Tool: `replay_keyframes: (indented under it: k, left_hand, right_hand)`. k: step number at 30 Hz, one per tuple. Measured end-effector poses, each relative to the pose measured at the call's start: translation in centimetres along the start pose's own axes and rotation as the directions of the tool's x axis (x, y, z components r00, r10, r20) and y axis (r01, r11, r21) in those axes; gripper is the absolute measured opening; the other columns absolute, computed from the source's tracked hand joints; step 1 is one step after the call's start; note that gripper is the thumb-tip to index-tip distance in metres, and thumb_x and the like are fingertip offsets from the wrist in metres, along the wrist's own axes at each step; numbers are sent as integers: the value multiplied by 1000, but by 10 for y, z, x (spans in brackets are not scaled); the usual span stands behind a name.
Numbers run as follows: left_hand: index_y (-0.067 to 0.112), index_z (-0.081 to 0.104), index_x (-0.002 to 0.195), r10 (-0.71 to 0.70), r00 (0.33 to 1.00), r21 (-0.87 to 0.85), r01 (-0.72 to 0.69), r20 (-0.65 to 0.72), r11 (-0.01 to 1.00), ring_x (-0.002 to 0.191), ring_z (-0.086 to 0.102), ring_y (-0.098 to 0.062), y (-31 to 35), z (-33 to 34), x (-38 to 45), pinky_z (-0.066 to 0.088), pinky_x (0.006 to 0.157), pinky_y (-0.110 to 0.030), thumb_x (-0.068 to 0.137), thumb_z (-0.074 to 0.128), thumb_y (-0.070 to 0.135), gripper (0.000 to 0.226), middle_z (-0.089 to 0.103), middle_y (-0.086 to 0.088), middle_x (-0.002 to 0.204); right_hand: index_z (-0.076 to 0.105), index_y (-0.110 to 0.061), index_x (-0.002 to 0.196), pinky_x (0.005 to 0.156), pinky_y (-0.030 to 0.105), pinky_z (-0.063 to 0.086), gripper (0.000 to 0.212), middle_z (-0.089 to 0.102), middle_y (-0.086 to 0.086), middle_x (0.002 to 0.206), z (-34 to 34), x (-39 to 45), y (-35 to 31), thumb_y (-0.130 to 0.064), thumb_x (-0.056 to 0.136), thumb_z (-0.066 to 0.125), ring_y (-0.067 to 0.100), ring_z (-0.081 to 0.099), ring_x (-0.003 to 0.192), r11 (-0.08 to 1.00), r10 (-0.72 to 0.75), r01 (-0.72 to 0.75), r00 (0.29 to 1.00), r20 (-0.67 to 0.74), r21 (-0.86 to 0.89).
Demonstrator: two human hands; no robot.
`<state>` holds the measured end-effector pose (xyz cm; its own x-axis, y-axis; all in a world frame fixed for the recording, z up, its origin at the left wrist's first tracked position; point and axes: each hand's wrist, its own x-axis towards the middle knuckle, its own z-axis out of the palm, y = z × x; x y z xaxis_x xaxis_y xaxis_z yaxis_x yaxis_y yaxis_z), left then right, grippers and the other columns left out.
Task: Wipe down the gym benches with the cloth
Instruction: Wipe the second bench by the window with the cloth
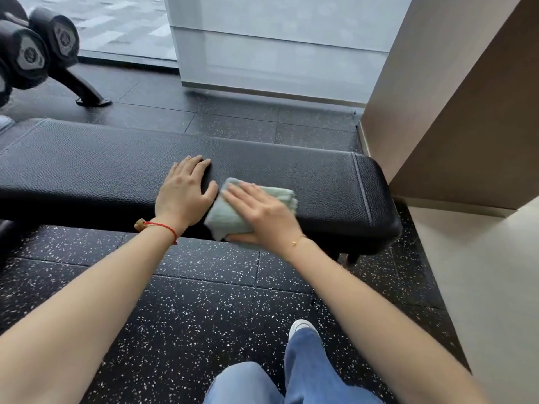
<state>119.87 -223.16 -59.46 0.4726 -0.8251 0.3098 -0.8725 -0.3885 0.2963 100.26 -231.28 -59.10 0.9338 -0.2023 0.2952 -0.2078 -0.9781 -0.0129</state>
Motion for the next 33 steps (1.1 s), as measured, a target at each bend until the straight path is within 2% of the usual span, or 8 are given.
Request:
replay_keyframes:
  k: [5, 10, 14, 19, 23, 27, 29, 33]
  left_hand:
    - [17, 42, 145, 13, 1000, -5, -13, 8, 1000, 145, 28, -24, -4, -3, -1, 14, 122, -38, 96, 49, 37, 54, 38, -6, 154]
    - [15, 36, 149, 1, 998, 18, -2, 55, 1000, 148, 22, -23, -1, -2, 0, 10, 123, -39, 98, 44, 37, 56, 31, -7, 157]
    - [11, 36, 148, -41, 995, -5, 42, 88, 999, 148, 20, -26, 14, -1, 1, 8, 123, -43, 97, 45, 35, 57, 30, -10, 157]
    - [16, 35, 149, 119, 985, -36, -115, 122, 993, 149, 17, -21, 84, 15, 1, 7, 123, -43, 97, 43, 36, 56, 29, -7, 158]
    - [19, 28, 152, 268, 949, -63, -261, 165, 963, 150, 11, -19, 143, 32, 2, 4, 123, -41, 99, 39, 39, 58, 23, -4, 161]
    - [19, 23, 154, 332, 924, -73, -324, 190, 943, 151, 9, -19, 183, 46, 10, 4, 123, -41, 99, 36, 42, 60, 20, -3, 162]
    - [20, 22, 154, 354, 911, -75, -346, 211, 935, 151, 9, -19, 197, 53, 12, 4, 123, -42, 100, 35, 42, 60, 19, -3, 162]
    - [22, 21, 154, 354, 910, -70, -347, 213, 935, 151, 8, -19, 205, 67, 10, 4, 123, -42, 99, 34, 43, 60, 18, -3, 162]
  right_hand:
    - [42, -13, 146, 118, 40, 30, 75, 39, 5, 153, -8, -38, 15, -55, 87, 59, 21, 36, 143, 999, 16, -18, 996, -84, -28]
    - [45, -13, 144, 115, 44, 34, 82, 42, 3, 151, -32, -128, 77, -57, 79, 67, 17, 39, 141, 971, 215, -230, 957, -193, -63]
    - [51, -9, 140, 115, 44, 36, 83, 49, 6, 146, -32, -101, 70, -60, 77, 68, 23, 45, 137, 978, 166, -182, 974, -153, -97]
    - [49, -10, 142, 117, 43, 32, 81, 48, 5, 147, -26, -102, 58, -63, 81, 60, 22, 42, 139, 971, 227, -236, 959, -167, -34]
    - [41, -13, 147, 120, 42, 24, 79, 40, 3, 153, -32, -144, 70, -65, 88, 44, 20, 33, 144, 856, 503, -517, 834, -226, -1]
    - [32, -19, 151, 121, 36, 22, 77, 30, -1, 158, -35, -163, 92, -64, 90, 45, 16, 24, 147, 645, 763, -694, 610, -214, 320]
    - [35, -20, 148, 117, 35, 31, 76, 37, -2, 154, -36, -154, 114, -65, 89, 49, 15, 33, 142, 495, 854, -710, 504, -129, 501]
    - [52, -17, 131, 87, 28, 46, 56, 62, 3, 124, -44, -112, 190, -53, 89, 61, 19, 59, 109, 248, 896, -773, 412, 165, 583]
